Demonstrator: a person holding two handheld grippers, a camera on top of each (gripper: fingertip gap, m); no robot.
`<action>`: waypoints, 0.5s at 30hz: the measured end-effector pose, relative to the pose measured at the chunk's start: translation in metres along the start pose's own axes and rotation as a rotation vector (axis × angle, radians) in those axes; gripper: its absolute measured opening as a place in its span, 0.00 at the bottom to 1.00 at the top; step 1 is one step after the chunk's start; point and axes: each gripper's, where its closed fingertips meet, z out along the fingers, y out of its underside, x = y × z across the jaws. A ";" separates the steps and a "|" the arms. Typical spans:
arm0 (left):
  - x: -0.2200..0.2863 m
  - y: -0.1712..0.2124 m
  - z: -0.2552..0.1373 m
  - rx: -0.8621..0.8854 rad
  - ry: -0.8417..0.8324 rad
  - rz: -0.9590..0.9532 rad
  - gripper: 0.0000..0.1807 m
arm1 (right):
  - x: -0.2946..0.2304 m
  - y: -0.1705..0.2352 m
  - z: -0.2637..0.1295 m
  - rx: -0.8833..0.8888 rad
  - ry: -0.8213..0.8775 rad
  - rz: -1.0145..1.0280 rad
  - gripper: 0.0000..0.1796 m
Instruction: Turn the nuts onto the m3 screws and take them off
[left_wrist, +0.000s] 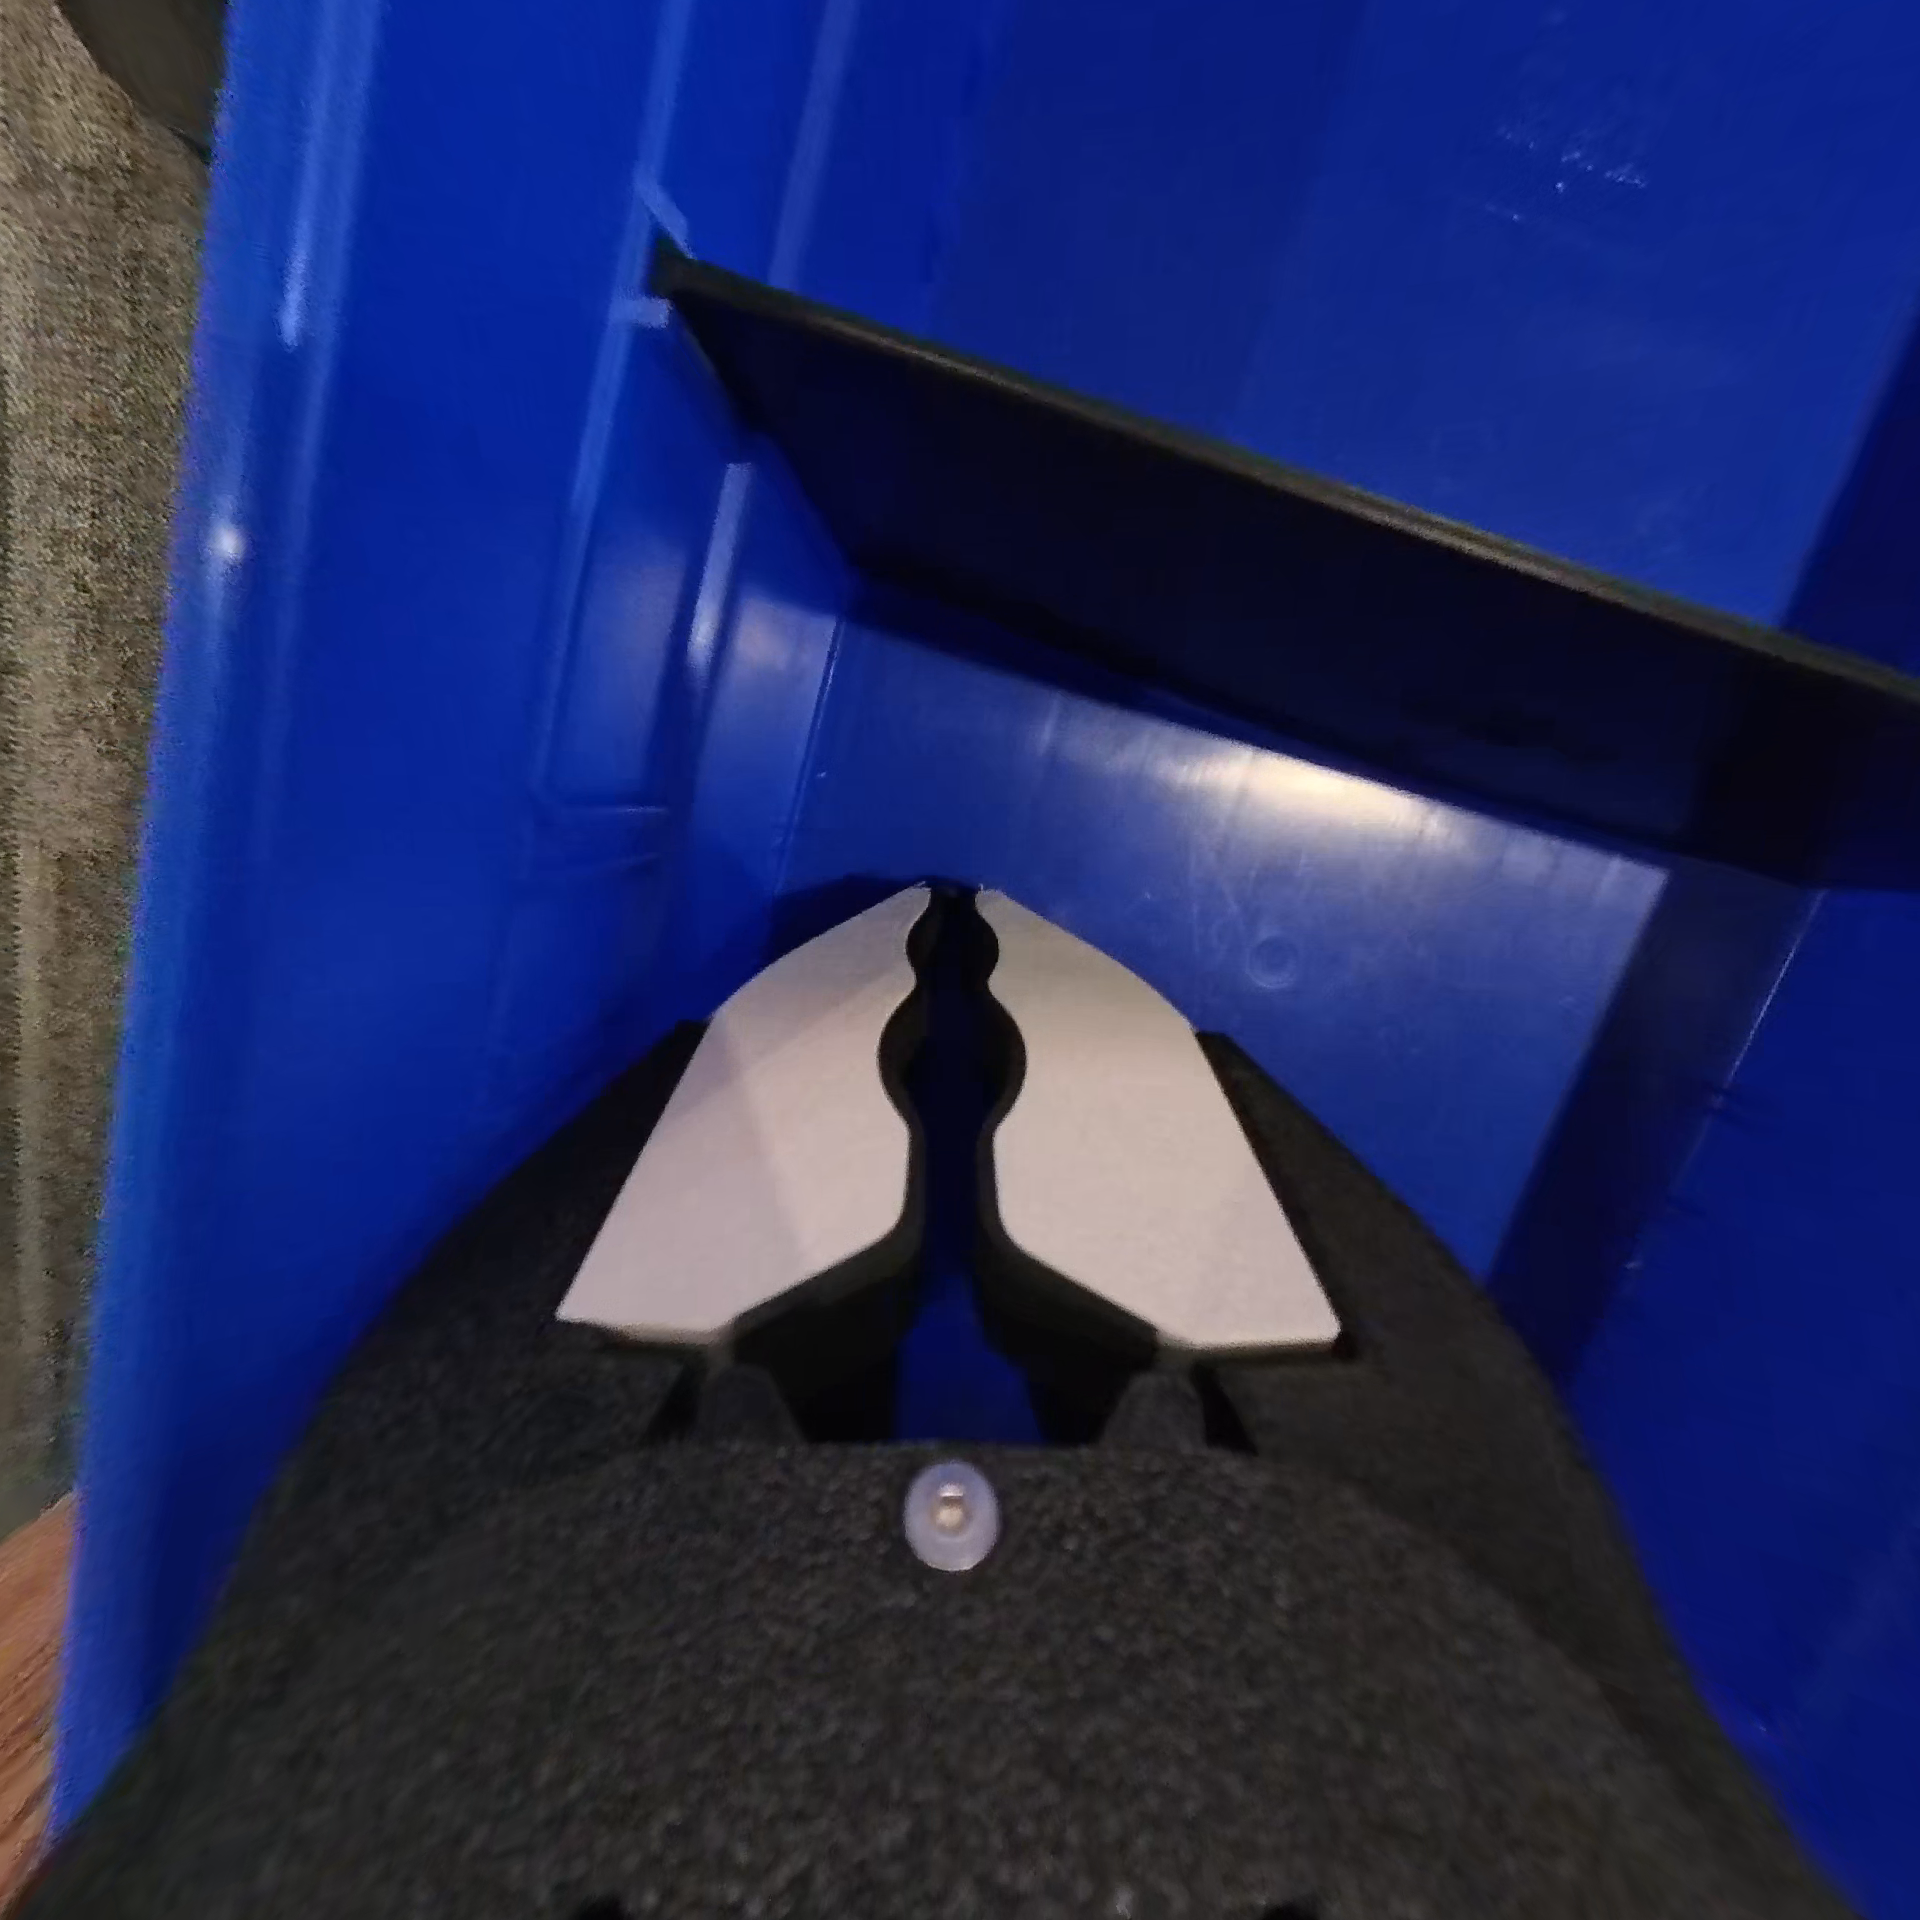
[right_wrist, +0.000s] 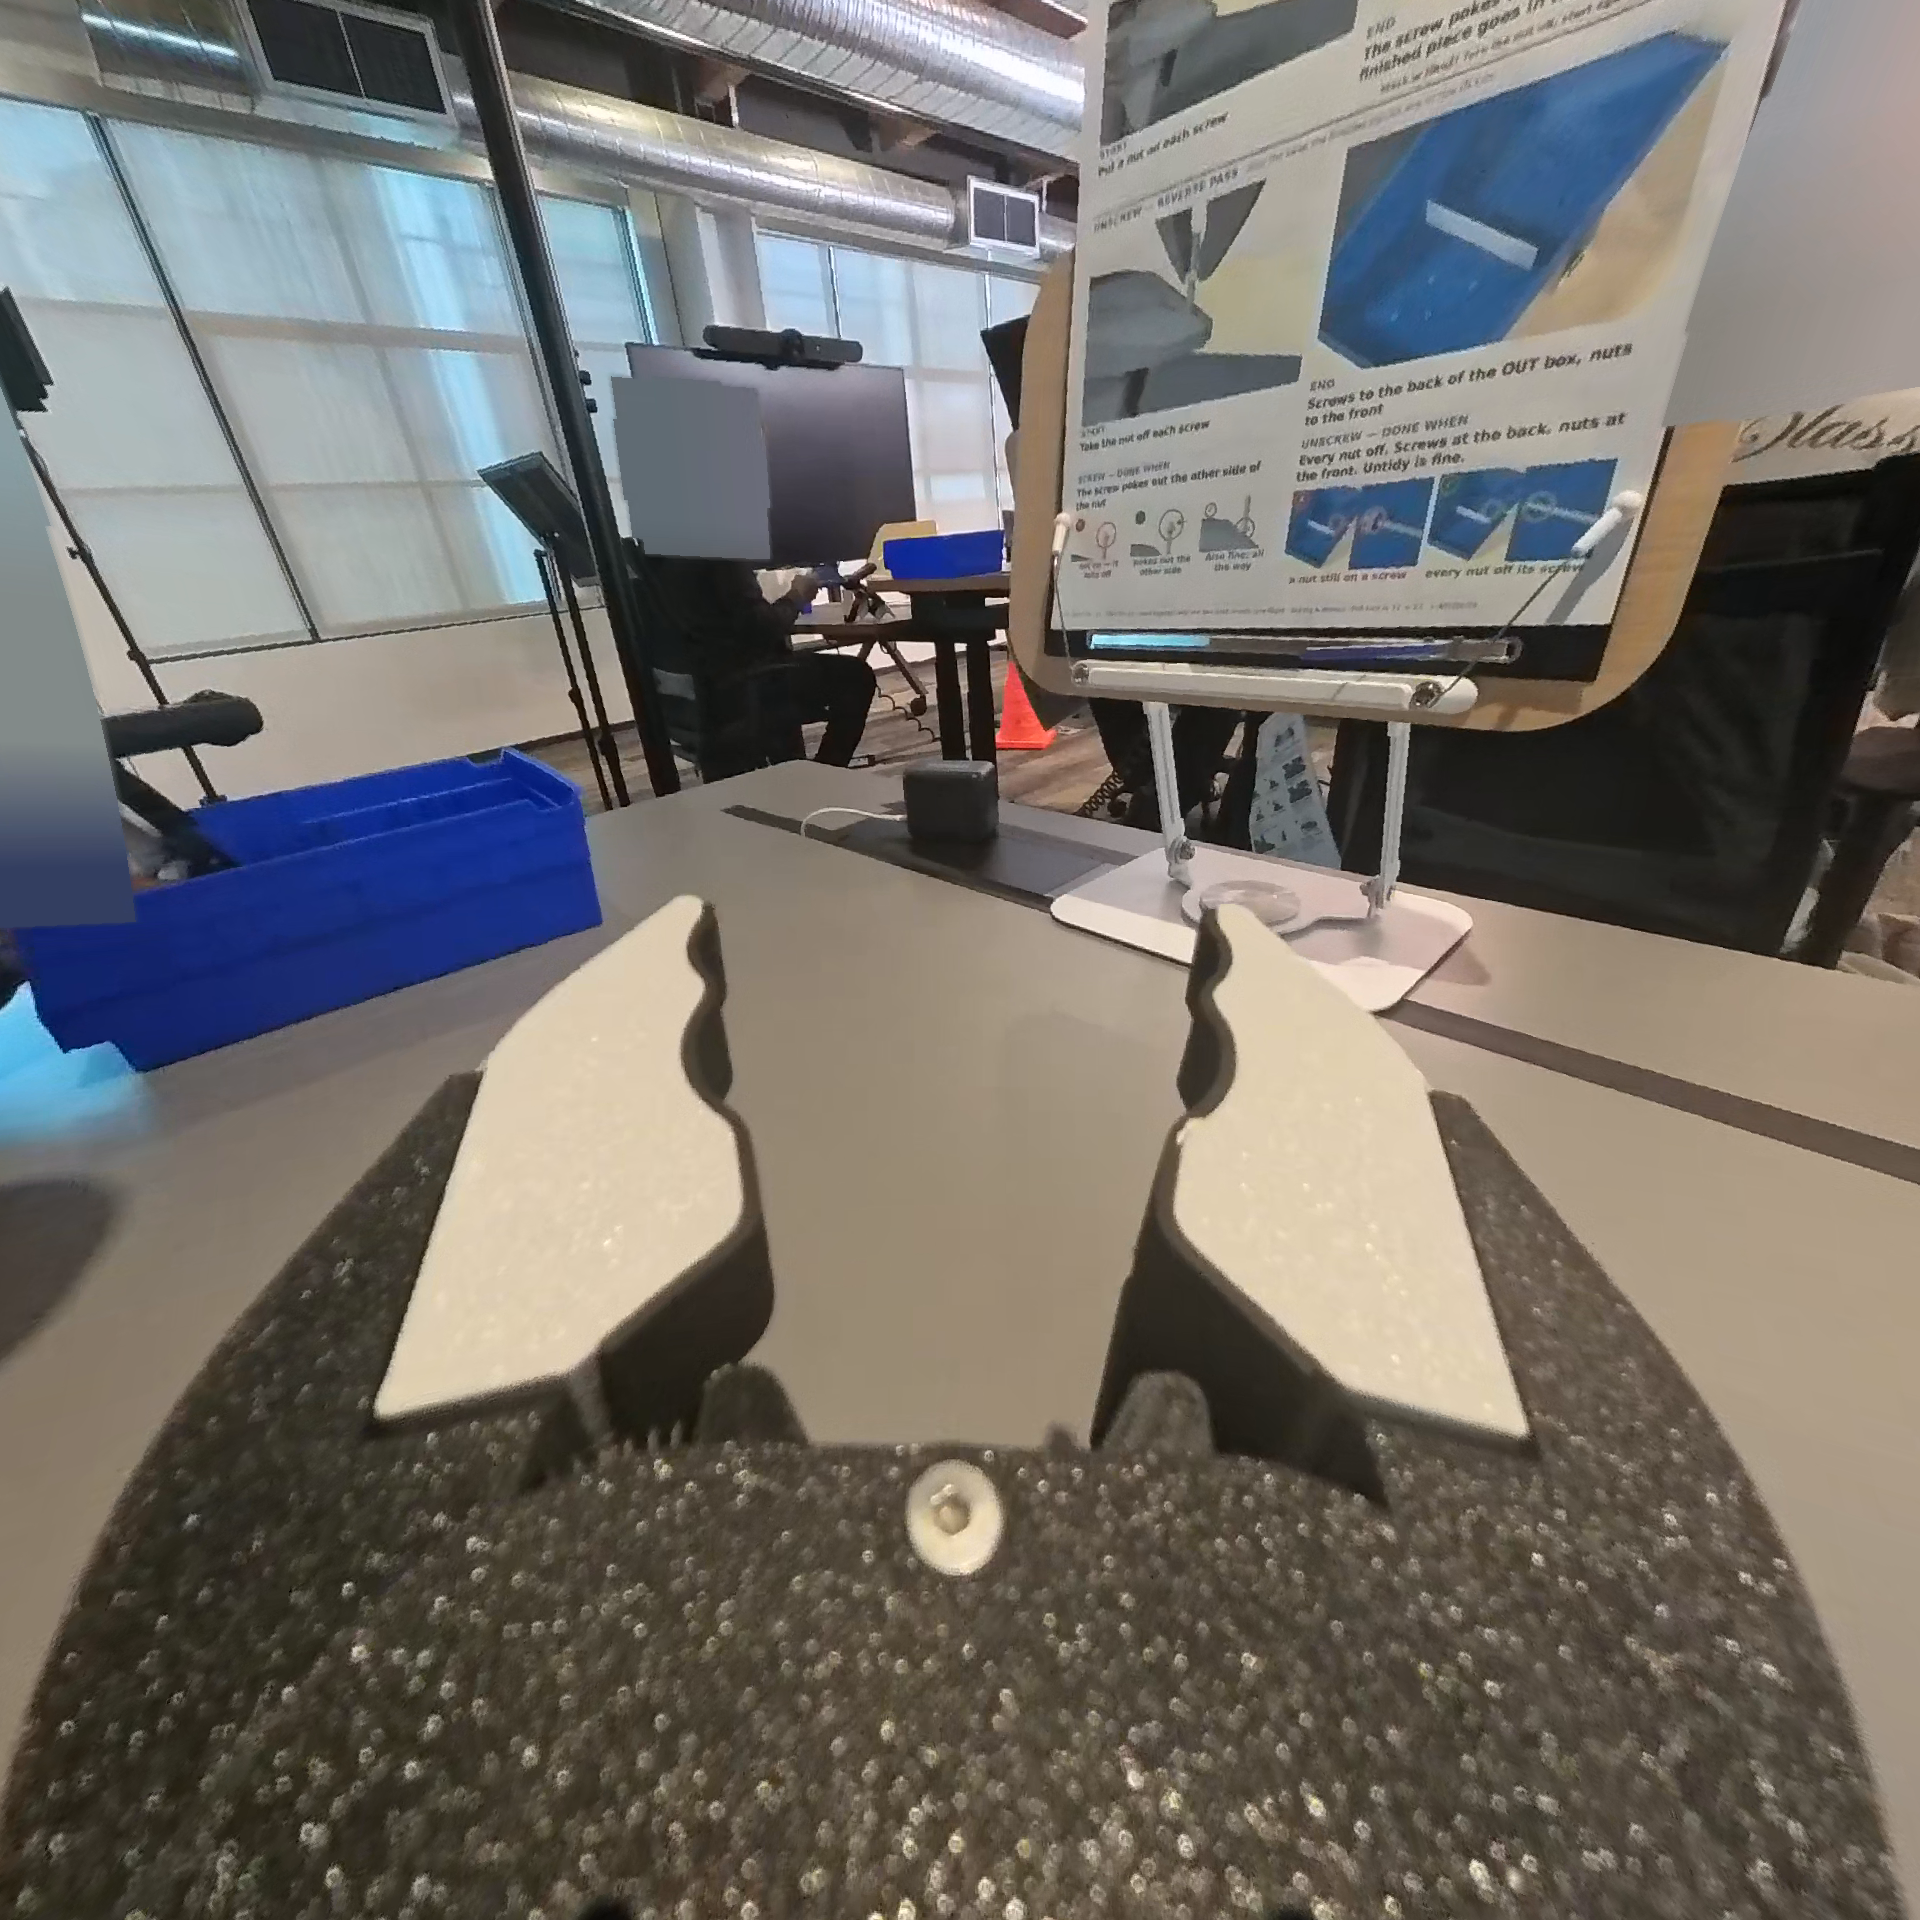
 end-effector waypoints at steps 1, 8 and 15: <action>0.000 0.000 0.000 0.001 -0.001 0.004 0.02 | 0.000 0.000 0.000 0.001 -0.001 0.002 0.47; 0.009 -0.005 -0.010 0.069 0.075 0.029 0.01 | -0.002 -0.002 -0.004 -0.002 0.008 -0.007 0.47; 0.034 -0.024 -0.062 0.265 0.159 0.215 0.01 | -0.002 -0.003 -0.009 -0.014 0.022 -0.012 0.47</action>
